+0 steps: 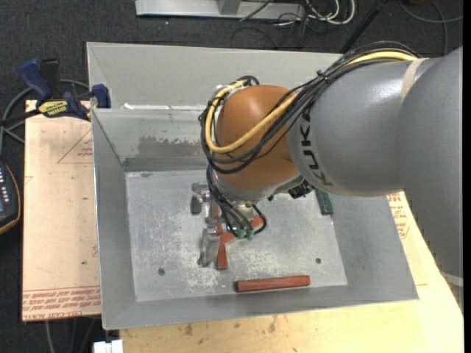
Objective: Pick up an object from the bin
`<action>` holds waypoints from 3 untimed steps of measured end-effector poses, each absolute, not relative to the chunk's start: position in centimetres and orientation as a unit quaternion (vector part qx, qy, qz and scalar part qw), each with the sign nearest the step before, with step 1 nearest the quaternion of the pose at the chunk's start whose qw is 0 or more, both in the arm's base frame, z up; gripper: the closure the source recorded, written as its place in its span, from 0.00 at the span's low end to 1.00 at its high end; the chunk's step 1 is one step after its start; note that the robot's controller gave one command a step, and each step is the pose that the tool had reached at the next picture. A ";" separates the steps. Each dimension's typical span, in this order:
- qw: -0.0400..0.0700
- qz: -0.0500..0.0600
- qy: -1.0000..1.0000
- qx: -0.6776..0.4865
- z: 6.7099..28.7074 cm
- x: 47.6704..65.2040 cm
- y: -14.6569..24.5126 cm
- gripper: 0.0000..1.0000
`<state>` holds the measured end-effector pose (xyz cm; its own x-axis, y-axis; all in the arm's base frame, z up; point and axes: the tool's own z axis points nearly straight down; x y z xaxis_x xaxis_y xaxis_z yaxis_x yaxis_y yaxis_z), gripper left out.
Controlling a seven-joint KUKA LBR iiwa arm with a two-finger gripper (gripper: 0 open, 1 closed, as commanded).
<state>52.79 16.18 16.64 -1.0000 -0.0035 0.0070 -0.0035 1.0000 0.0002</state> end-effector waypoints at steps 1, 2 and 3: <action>0.002 0.001 -0.996 -0.089 10.5 54.8 9.1 0.00; 0.001 -0.001 -0.990 -0.139 7.0 56.0 6.4 0.00; 0.000 -0.002 -0.990 -0.138 7.5 56.2 6.5 1.00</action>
Offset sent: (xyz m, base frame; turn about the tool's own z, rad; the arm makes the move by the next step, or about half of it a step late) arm 0.0209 -0.0687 -0.0596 0.1790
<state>56.16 6.54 7.47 -0.9618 0.2739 0.0002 0.2739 0.9617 0.0045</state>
